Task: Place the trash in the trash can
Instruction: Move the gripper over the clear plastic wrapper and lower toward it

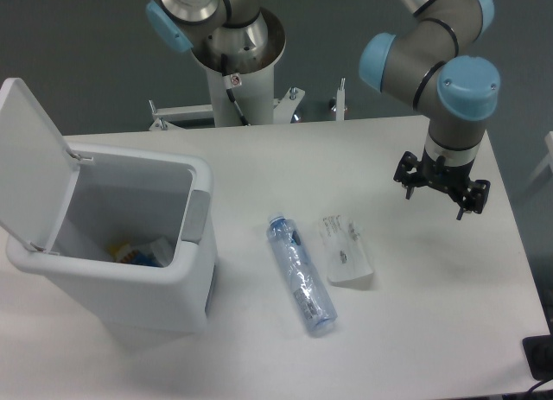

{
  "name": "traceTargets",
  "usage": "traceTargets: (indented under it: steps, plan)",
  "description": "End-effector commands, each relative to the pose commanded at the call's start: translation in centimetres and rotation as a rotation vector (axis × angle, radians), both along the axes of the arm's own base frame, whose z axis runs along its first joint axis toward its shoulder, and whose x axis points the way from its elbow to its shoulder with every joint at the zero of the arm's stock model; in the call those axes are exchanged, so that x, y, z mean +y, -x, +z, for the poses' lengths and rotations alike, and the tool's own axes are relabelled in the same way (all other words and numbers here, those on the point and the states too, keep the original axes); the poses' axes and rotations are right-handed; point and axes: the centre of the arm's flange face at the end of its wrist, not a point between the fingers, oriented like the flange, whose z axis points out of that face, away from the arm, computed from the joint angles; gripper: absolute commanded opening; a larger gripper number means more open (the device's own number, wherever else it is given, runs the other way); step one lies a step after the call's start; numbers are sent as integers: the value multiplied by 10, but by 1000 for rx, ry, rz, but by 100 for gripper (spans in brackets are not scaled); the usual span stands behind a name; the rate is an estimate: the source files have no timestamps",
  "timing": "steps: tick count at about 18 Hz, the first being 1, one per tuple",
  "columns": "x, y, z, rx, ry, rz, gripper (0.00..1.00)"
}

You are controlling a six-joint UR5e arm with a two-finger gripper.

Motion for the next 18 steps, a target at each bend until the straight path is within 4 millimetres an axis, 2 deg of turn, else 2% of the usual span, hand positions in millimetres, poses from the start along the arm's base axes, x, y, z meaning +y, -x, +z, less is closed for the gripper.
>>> traceTargets:
  steps: [4, 8, 11, 14, 18]
  plan:
    - [18, -21, -10, -26, -3, 87, 100]
    - [46, -46, -21, -53, -10, 230, 100]
    - [58, -55, -25, -63, -13, 285, 100]
    - [76, -65, -40, -82, -3, 307, 100]
    - [86, -71, -61, -102, 28, 295, 100]
